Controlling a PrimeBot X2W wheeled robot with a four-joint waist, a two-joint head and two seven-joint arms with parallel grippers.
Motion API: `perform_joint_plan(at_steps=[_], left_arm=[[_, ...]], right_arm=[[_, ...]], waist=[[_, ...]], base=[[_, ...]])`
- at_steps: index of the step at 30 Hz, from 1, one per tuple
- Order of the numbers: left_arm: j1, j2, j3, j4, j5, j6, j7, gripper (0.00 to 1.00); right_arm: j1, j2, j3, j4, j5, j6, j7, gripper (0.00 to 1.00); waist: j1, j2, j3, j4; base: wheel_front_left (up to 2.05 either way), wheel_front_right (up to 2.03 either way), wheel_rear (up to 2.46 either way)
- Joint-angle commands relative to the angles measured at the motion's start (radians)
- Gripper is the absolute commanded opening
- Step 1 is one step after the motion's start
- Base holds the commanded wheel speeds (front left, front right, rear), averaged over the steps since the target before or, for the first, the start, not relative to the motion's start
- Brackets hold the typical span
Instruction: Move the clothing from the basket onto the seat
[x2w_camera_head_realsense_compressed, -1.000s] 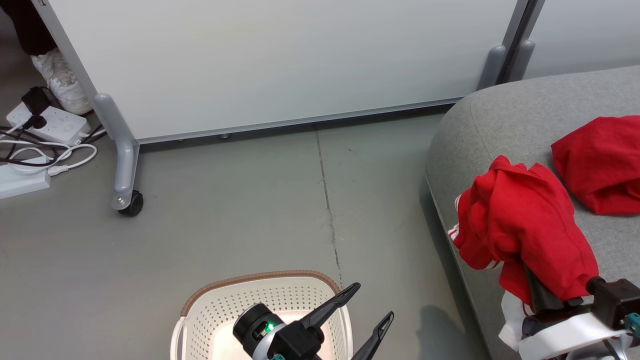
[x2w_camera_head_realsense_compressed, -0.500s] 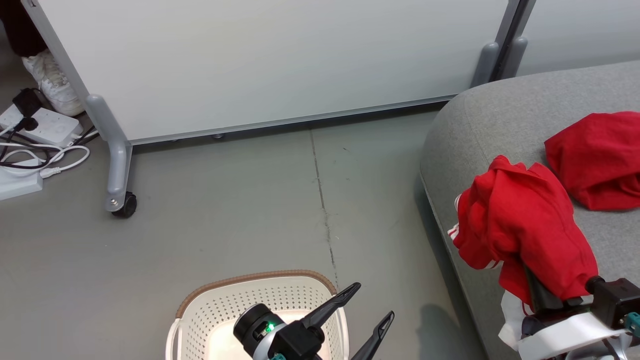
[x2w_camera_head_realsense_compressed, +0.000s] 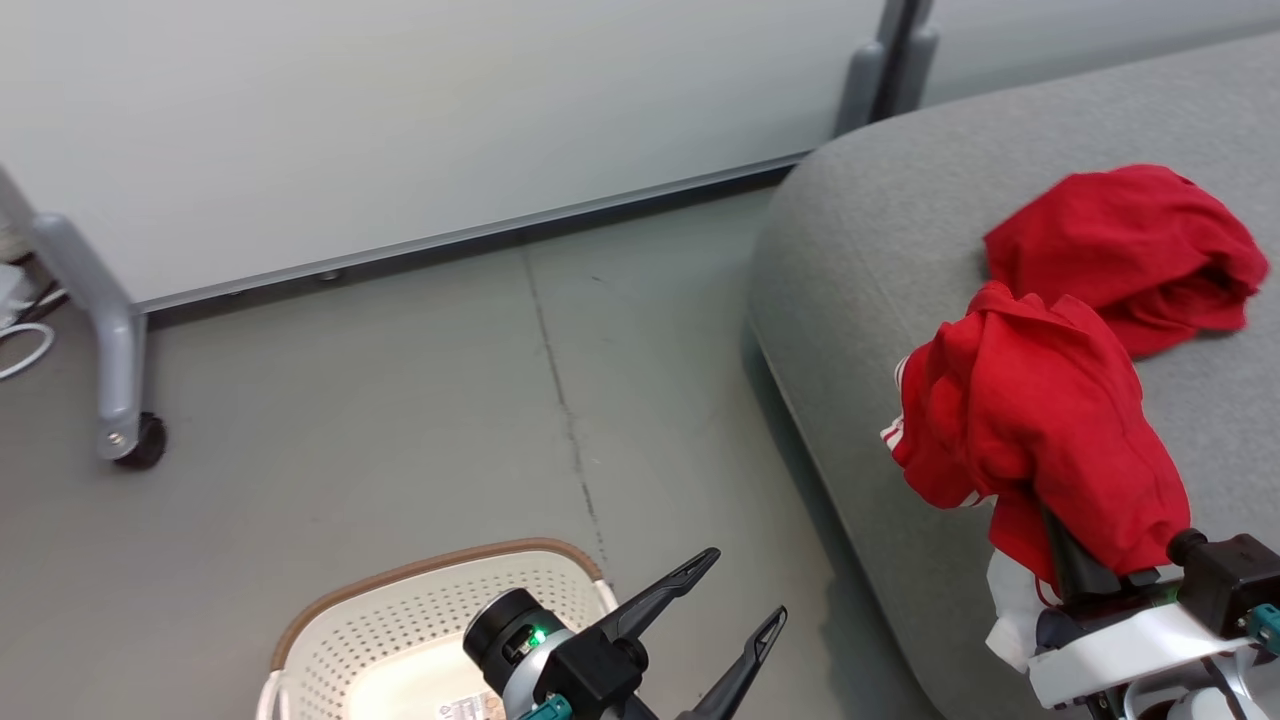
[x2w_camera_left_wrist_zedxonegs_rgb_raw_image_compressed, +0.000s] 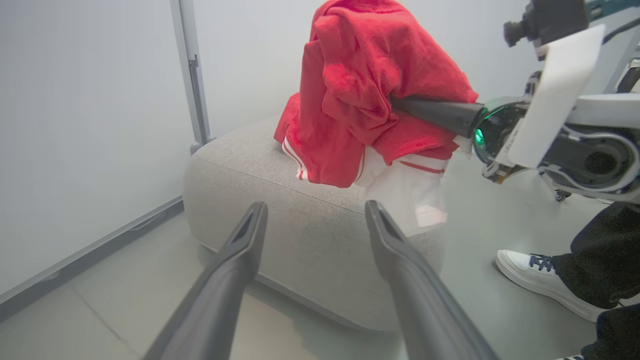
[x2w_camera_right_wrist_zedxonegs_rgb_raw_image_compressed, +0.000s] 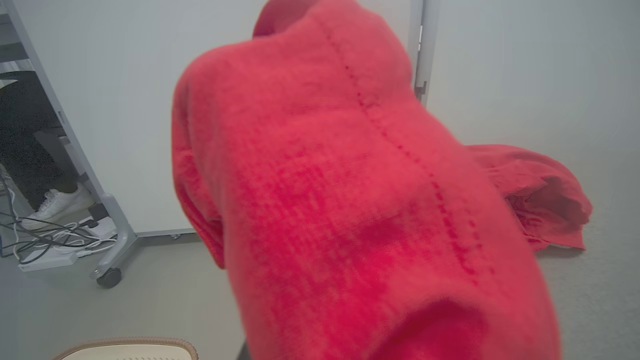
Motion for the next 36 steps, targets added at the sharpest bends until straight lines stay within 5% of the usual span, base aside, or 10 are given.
perform_joint_plan(at_steps=[1, 19, 36], left_arm=[[-0.015, 0.009, 0.002, 0.0, 0.006, -0.002, 0.0, 1.0], [-0.055, 0.028, -0.018, 0.004, 0.017, -0.002, 0.0, 1.0], [-0.069, 0.034, -0.021, 0.008, 0.013, -0.002, 0.0, 1.0]], right_arm=[[-0.013, -0.002, -0.001, -0.003, -0.008, 0.0, -0.005, 0.0], [-0.002, 0.028, -0.009, 0.005, -0.001, 0.0, -0.005, 0.0], [-0.029, 0.03, -0.074, -0.028, -0.005, 0.0, -0.005, 0.0]], waist=[[0.0, -0.0001, 0.018, -0.041], [0.0, -0.0001, 0.07, -0.272], [0.0, -0.0001, 0.088, -0.285]], base=[[0.0, 0.0, 0.0], [0.0, 0.0, 0.0], [0.0, 0.0, 0.0]])
